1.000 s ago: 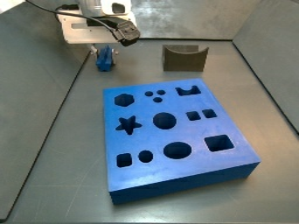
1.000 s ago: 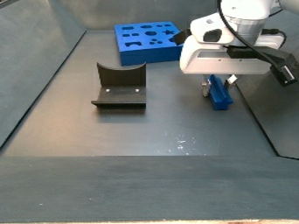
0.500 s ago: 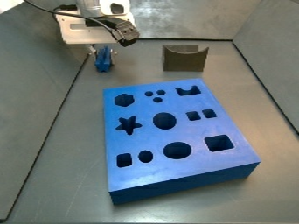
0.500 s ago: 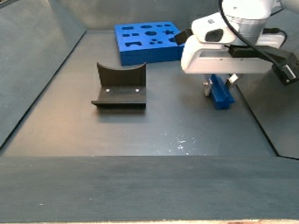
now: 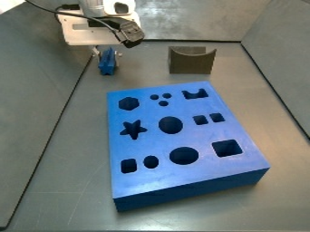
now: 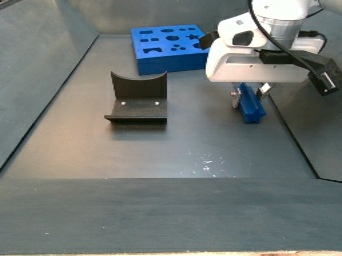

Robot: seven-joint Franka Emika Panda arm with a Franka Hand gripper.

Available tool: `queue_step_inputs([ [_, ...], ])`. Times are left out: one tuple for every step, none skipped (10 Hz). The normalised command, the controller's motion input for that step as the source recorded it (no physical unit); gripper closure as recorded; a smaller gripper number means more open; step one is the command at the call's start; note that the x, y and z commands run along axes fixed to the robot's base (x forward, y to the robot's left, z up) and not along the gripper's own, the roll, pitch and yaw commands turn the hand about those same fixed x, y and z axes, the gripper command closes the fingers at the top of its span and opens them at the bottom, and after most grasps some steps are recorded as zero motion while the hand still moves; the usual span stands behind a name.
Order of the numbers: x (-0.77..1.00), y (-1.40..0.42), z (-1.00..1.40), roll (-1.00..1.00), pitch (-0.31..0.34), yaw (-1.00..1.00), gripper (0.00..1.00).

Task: Pick up the star object. Move up. Place the star object on the fixture. Regrasp the star object. Move to above the board. Insert the star object.
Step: Pick up the star object, then move up, then place the star object on the fixture.

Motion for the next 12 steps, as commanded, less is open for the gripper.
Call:
queue_step_inputs([
  [0.00, 0.00, 0.00, 0.00, 0.000, 0.00, 1.00],
  [0.00, 0.00, 1.00, 0.00, 0.000, 0.00, 1.00],
  [-0.08, -0.01, 0.98, -0.01, 0.038, 0.00, 1.00],
  [-0.09, -0.01, 0.90, -0.01, 0.062, 0.00, 1.00],
  [-0.07, -0.01, 0.85, -0.01, 0.068, 0.00, 1.00],
  [-0.03, 0.00, 0.68, -0.01, 0.075, 0.00, 1.00],
  [-0.02, 0.00, 0.61, -0.01, 0.071, 0.00, 1.00],
  [-0.02, 0.01, 0.45, 0.00, 0.058, 0.00, 1.00],
  [-0.03, 0.01, 0.33, 0.00, 0.049, 0.00, 1.00],
  [-0.03, 0.01, 0.20, 0.00, 0.043, 0.00, 1.00],
  [0.00, 0.00, 1.00, 0.00, 0.000, 0.00, 1.00],
  [0.02, 0.00, 1.00, 0.00, -0.017, 0.00, 1.00],
])
